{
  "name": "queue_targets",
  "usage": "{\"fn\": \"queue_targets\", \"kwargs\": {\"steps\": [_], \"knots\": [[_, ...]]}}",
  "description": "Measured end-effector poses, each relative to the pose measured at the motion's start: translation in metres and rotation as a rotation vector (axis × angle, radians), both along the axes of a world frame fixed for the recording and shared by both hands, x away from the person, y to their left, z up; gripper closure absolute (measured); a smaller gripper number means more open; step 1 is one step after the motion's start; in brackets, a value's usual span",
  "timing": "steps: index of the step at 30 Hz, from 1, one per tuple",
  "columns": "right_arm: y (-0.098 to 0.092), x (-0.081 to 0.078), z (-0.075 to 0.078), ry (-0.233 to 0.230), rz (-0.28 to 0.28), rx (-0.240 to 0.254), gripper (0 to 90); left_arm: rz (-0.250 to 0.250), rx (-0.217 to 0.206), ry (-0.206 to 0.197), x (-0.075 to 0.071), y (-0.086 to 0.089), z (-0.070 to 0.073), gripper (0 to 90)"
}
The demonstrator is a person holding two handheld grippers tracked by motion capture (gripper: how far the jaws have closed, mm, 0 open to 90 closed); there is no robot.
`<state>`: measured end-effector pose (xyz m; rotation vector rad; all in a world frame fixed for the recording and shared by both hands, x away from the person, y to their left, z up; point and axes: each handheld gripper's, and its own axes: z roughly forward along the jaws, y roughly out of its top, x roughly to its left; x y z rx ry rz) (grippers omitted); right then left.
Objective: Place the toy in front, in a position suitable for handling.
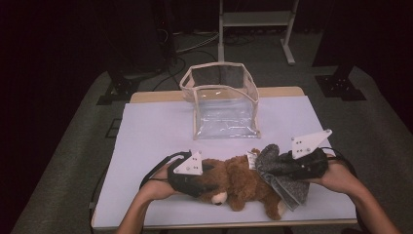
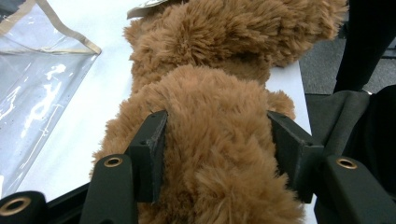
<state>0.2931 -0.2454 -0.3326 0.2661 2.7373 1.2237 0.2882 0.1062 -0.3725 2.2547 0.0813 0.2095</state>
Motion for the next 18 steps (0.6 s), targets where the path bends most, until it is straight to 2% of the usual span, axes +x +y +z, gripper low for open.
{"fn": "queue_targets", "kwargs": {"steps": [4,6,8,11,13,16,18], "knots": [[0.019,0.002,0.026,-0.031,0.057,0.031,75.4,-0.006,0.000,0.000,0.000,-0.001,0.000,42.6],[0.036,0.004,0.035,-0.027,0.096,0.027,75.3,-0.008,-0.002,0.000,0.000,-0.002,0.000,42.6],[0.058,0.005,0.039,-0.022,0.143,-0.003,75.3,-0.010,-0.002,-0.001,0.000,-0.002,0.000,42.5],[0.083,0.006,0.035,-0.006,0.190,-0.043,75.2,-0.011,-0.001,-0.004,-0.001,-0.003,0.000,42.5],[0.096,0.006,0.027,0.011,0.209,-0.079,75.2,-0.010,-0.002,-0.006,-0.002,-0.003,-0.001,42.5],[0.099,0.006,0.012,0.013,0.208,-0.167,75.1,-0.005,0.001,-0.010,-0.002,-0.003,-0.001,41.9],[0.089,0.007,0.004,0.018,0.178,-0.179,75.0,-0.005,-0.003,-0.011,-0.002,-0.004,-0.001,41.7]]}}
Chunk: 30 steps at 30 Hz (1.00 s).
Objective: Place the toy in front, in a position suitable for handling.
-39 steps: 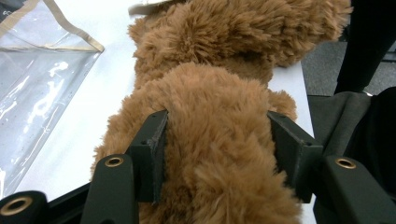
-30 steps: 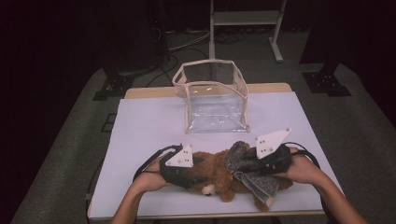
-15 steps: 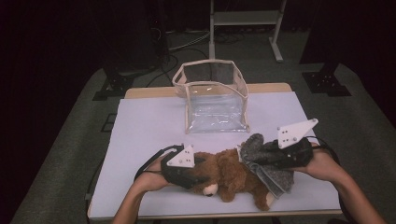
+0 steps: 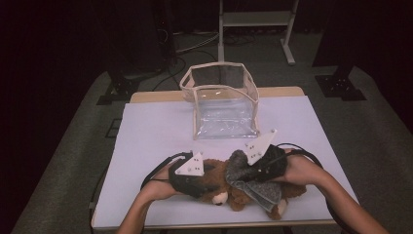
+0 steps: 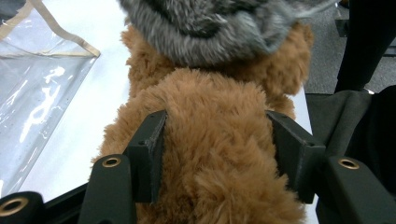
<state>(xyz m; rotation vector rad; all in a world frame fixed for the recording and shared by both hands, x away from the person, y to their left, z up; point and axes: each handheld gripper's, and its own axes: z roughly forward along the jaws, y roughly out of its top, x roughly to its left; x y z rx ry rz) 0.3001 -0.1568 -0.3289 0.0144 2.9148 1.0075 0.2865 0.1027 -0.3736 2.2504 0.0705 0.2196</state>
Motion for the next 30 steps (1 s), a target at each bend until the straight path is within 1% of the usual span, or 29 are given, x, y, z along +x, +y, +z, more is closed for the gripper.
{"fn": "queue_targets", "kwargs": {"steps": [2,4,6,7,8,9,12,14,17,20,21,22,23,24,26,28,29,30], "knots": [[-0.013,0.001,-0.002,0.005,-0.035,0.019,75.0,0.000,0.001,-0.001,0.000,-0.001,0.001,41.6],[-0.028,0.002,-0.004,-0.001,-0.076,0.011,75.0,0.003,-0.002,0.000,0.000,-0.002,0.001,41.6],[-0.036,0.002,-0.003,0.000,-0.097,0.023,74.9,-0.001,0.001,-0.001,0.000,-0.003,0.001,41.6],[-0.036,0.000,-0.001,-0.009,-0.097,0.026,74.9,-0.002,0.002,-0.001,0.000,-0.004,0.001,41.6],[-0.035,0.000,0.002,-0.016,-0.085,0.035,74.9,-0.003,0.003,0.000,0.000,-0.005,0.001,41.6],[-0.032,-0.002,0.005,-0.011,-0.076,0.052,74.8,-0.005,0.005,-0.005,0.000,-0.006,0.001,41.6],[-0.017,-0.003,0.014,-0.015,-0.035,0.099,74.9,-0.009,0.005,-0.003,0.000,-0.007,0.001,41.6],[-0.004,-0.003,0.016,-0.015,-0.012,0.111,74.8,-0.010,0.005,-0.003,0.000,-0.006,0.000,41.7],[0.008,-0.001,0.009,-0.007,0.005,0.099,74.8,-0.005,0.004,-0.004,0.000,-0.005,0.000,41.6],[0.008,0.002,-0.005,0.010,-0.002,0.063,74.9,0.003,0.005,-0.007,0.001,-0.003,-0.001,40.1],[0.005,0.002,-0.009,0.024,-0.009,0.073,75.0,0.007,0.004,-0.008,0.001,-0.003,0.000,38.9],[0.001,0.002,-0.011,0.026,-0.019,0.080,75.1,0.015,-0.002,-0.012,0.001,-0.002,0.001,36.6],[-0.004,0.002,-0.014,0.020,-0.027,0.083,75.1,0.023,-0.007,-0.018,0.001,0.000,0.002,34.6],[-0.008,0.002,-0.015,0.026,-0.040,0.093,75.2,0.032,-0.016,-0.023,0.001,0.002,0.003,33.1],[-0.016,0.003,-0.020,0.027,-0.065,0.107,75.3,0.057,-0.015,-0.026,0.003,0.007,0.006,27.8],[-0.018,0.004,-0.023,0.028,-0.071,0.120,75.3,0.084,-0.024,-0.023,0.004,0.016,0.009,25.7],[-0.018,0.004,-0.023,0.028,-0.075,0.122,75.4,0.097,-0.029,-0.015,0.005,0.020,0.010,25.7],[-0.017,0.004,-0.023,0.028,-0.075,0.120,75.4,0.104,-0.033,0.002,0.006,0.023,0.009,25.9]]}}
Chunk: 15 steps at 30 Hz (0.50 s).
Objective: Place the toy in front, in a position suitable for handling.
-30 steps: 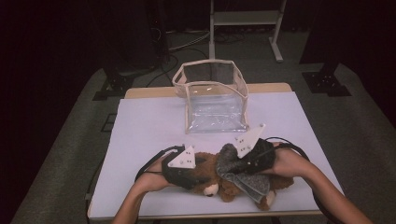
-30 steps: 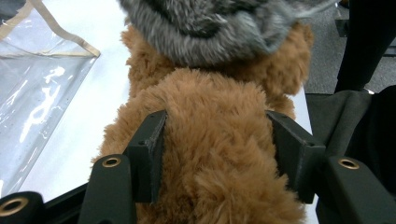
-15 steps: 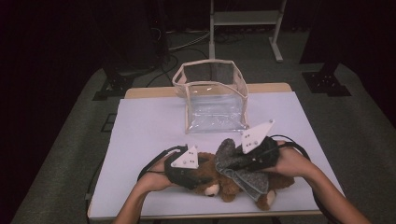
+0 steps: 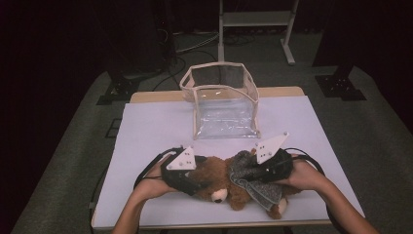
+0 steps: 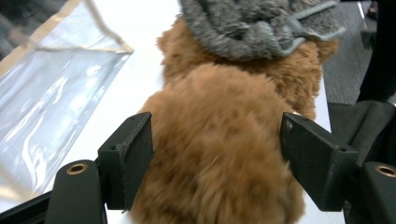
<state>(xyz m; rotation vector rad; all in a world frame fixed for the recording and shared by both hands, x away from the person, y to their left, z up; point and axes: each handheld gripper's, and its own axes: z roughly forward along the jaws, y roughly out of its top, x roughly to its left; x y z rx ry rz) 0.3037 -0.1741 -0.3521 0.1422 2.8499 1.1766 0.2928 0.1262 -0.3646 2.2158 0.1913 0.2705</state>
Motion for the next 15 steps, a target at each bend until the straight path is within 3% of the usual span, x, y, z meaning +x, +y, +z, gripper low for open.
{"fn": "queue_targets", "kwargs": {"steps": [4,7,11,15], "knots": [[0.002,0.002,0.003,-0.001,0.001,-0.025,75.3,-0.028,0.007,0.029,0.000,0.001,-0.008,40.8],[0.007,0.001,0.010,-0.010,0.013,-0.049,75.1,-0.028,0.012,0.019,-0.001,0.001,-0.008,51.6],[0.018,0.001,0.024,-0.029,0.035,-0.054,75.1,-0.038,0.005,0.010,-0.001,-0.003,-0.008,54.3],[0.041,0.000,0.036,-0.052,0.077,-0.042,75.0,-0.050,-0.005,0.009,-0.001,-0.007,-0.008,54.4]]}}
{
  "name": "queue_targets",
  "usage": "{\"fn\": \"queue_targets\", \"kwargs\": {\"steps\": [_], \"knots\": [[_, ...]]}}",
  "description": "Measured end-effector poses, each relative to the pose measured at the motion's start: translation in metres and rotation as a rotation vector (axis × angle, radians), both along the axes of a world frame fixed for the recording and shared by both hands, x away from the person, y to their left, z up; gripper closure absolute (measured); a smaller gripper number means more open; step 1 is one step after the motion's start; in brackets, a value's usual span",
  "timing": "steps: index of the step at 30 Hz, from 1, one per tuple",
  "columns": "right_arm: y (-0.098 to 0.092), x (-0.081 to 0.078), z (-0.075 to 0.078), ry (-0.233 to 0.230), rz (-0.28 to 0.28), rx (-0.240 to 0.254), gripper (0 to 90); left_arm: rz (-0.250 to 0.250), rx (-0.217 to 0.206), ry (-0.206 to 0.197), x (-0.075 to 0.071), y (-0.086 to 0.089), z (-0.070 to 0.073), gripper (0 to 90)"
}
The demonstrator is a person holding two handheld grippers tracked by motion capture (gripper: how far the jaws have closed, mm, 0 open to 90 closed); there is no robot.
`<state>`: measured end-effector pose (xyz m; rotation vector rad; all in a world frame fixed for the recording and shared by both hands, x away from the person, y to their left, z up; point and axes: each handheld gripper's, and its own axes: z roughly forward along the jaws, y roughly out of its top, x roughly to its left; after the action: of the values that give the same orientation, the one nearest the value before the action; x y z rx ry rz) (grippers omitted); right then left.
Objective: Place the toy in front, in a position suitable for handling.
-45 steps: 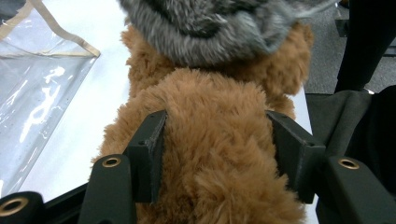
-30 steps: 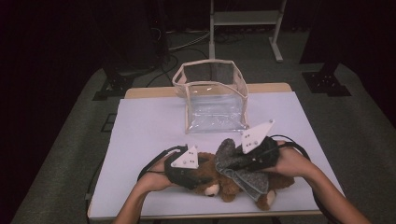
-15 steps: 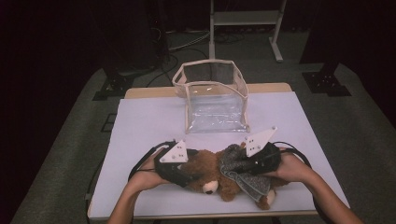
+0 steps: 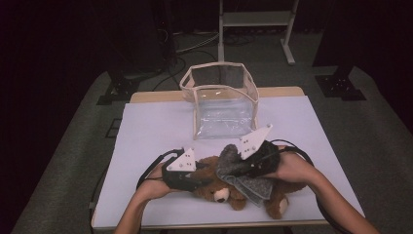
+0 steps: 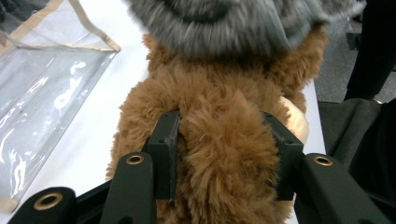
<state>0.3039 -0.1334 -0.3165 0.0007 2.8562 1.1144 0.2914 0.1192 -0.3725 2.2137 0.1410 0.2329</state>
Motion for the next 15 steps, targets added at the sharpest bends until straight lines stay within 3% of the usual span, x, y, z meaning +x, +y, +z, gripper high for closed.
{"fn": "queue_targets", "kwargs": {"steps": [4,8,11,15], "knots": [[0.017,0.000,-0.007,0.007,0.023,-0.015,74.8,-0.004,0.002,0.004,-0.001,0.001,-0.001,54.1],[0.006,0.003,-0.017,0.021,0.003,-0.042,74.8,0.000,-0.012,0.011,0.000,0.002,-0.003,52.1],[-0.006,0.006,-0.015,0.022,-0.026,-0.025,74.8,-0.003,-0.007,0.007,0.000,0.000,-0.003,51.4],[0.006,0.005,-0.009,0.007,-0.015,-0.017,74.7,-0.006,0.004,0.003,-0.001,-0.001,-0.003,50.8]]}}
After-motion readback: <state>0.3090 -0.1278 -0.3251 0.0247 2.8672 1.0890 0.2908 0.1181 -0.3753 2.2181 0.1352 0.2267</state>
